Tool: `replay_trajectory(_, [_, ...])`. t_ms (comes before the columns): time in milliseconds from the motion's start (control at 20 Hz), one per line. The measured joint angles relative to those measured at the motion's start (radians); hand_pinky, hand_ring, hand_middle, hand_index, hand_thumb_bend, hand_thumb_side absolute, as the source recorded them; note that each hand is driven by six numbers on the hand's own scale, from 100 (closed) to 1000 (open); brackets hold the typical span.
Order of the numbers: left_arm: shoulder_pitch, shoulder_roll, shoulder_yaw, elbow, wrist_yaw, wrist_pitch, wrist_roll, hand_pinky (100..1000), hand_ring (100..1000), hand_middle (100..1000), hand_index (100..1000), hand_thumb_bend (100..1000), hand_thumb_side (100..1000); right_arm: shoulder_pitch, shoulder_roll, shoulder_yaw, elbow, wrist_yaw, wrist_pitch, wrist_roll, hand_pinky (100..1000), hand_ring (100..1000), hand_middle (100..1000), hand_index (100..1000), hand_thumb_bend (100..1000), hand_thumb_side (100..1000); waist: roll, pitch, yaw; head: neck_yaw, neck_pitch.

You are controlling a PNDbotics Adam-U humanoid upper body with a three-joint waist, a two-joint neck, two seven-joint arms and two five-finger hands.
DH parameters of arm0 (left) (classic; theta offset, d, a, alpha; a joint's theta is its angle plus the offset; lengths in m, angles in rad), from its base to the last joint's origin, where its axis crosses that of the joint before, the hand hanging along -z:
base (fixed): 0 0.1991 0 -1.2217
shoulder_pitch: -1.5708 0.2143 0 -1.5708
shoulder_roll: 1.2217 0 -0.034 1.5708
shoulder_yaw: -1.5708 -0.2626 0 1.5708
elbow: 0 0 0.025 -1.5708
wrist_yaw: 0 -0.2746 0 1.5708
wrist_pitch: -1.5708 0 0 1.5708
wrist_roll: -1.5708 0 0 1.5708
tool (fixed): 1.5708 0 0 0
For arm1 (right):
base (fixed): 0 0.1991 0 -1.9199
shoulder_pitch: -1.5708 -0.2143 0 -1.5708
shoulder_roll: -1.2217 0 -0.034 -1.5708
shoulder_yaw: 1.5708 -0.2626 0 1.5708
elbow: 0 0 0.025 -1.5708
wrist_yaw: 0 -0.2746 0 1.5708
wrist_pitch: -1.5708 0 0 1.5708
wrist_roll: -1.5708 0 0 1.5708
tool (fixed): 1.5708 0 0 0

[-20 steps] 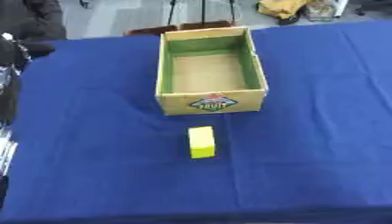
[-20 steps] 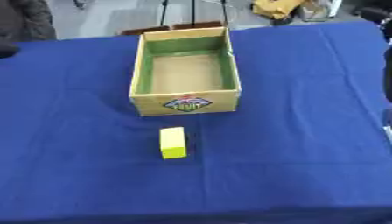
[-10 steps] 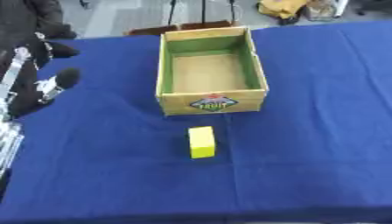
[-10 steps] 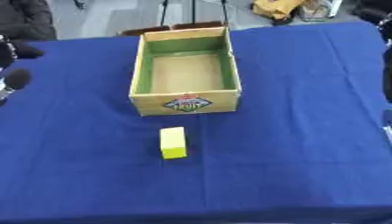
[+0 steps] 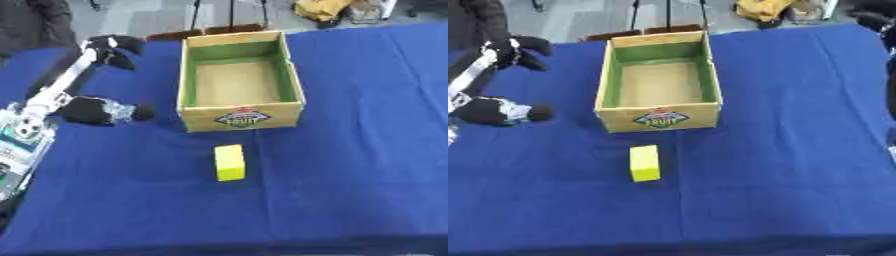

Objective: Pick up objects on the table and place them in the box.

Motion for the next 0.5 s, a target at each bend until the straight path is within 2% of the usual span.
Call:
replay_trajectory(250, [-0.063, -0.033, -0.079, 0.071, -0.073, -0.011, -0.072, 660, 613, 680, 839, 861, 535, 0.000, 0.005, 0.004, 0.000, -0.002, 0.002, 0.002, 800, 785, 803, 917, 100, 995, 0.000, 0.000, -0.005, 0.005, 0.000])
replay_trajectory(500, [-0.097, -0.083, -0.110, 0.125, -0.144, -0.031, -0.143, 615, 576, 638, 814, 856, 529, 0.000, 0.006, 0.005, 0.000, -0.007, 0.002, 0.004, 801, 786, 803, 917, 100, 996, 0.000, -0.001, -0.006, 0.006, 0.000])
